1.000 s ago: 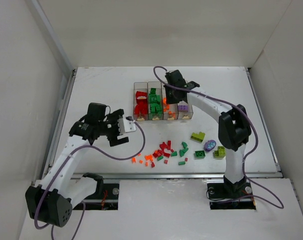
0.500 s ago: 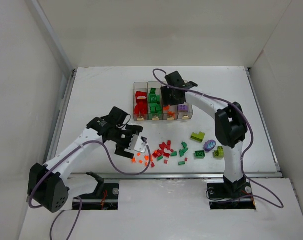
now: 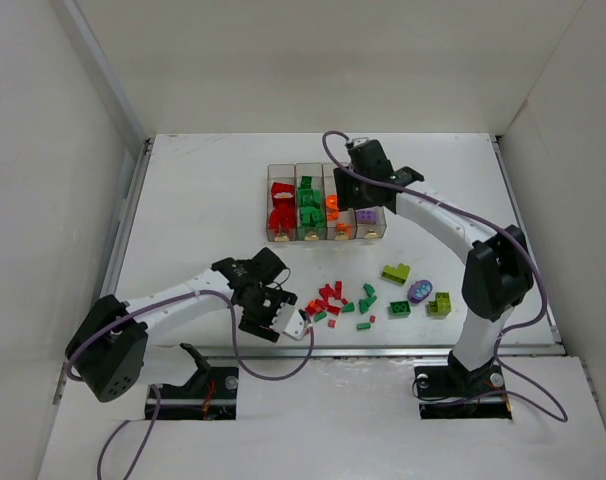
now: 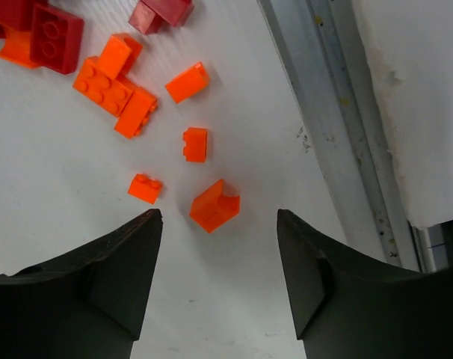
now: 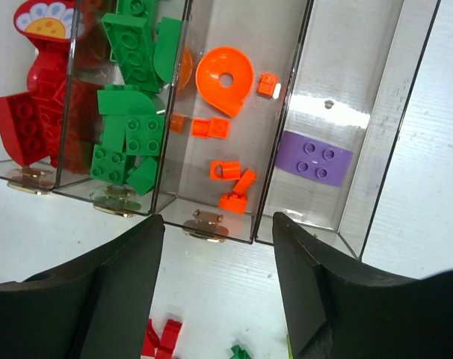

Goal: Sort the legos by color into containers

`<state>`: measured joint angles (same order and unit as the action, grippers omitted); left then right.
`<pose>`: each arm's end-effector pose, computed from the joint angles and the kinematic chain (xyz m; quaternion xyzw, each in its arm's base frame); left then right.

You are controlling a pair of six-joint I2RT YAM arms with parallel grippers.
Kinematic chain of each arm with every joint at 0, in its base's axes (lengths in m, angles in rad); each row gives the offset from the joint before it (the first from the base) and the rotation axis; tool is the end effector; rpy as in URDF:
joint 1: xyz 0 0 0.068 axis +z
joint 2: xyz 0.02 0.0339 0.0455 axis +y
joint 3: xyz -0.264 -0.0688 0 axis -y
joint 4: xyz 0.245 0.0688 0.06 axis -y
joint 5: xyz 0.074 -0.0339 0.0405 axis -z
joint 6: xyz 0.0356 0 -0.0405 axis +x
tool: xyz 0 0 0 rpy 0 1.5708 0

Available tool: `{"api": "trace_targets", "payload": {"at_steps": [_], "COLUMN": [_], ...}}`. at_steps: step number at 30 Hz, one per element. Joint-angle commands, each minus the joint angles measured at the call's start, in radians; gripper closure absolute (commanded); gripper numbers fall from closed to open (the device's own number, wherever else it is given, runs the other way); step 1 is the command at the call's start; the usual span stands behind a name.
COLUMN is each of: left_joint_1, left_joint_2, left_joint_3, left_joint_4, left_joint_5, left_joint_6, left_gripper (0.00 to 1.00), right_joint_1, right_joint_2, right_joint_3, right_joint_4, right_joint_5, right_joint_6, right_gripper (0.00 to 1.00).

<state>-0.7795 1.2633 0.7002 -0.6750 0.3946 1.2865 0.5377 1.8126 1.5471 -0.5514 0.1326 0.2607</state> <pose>0.1427 -0.1603 0.1841 0.8472 0.4675 -0.1464 0.2057 0.3547 0.2060 0.2838 -0.1039 0.9222 0.0860 0.3623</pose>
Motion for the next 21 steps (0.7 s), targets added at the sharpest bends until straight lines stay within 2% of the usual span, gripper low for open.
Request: {"api": "trace_targets", "payload": {"at_steps": [1,11,21], "left_joint_1": [-0.014,-0.014,-0.023], "left_joint_2": [0.011,0.05,0.05], "left_joint_3": [-0.044,-0.062,-0.071], "left_joint_4": [0.055,0.132,0.132], "left_joint_5": [-0.071,-0.071,-0.051], "left_joint_6": [0.057,0.099,0.099], "left_gripper": [0.42,0.55,0.94], "right_joint_1": [0.005,0.005,0.005], "right_joint_2": [-0.027,-0.056,-0.047], "right_joint_3": [-0.037,-0.091,-0.11], "right_joint_4": [0.054,0.064,0.064], "right_joint_5": [0.001,0.001,-0.008], "right_joint_6": [0.002,0.002,0.011], "right_gripper": [0.35,0.35,0.35]}}
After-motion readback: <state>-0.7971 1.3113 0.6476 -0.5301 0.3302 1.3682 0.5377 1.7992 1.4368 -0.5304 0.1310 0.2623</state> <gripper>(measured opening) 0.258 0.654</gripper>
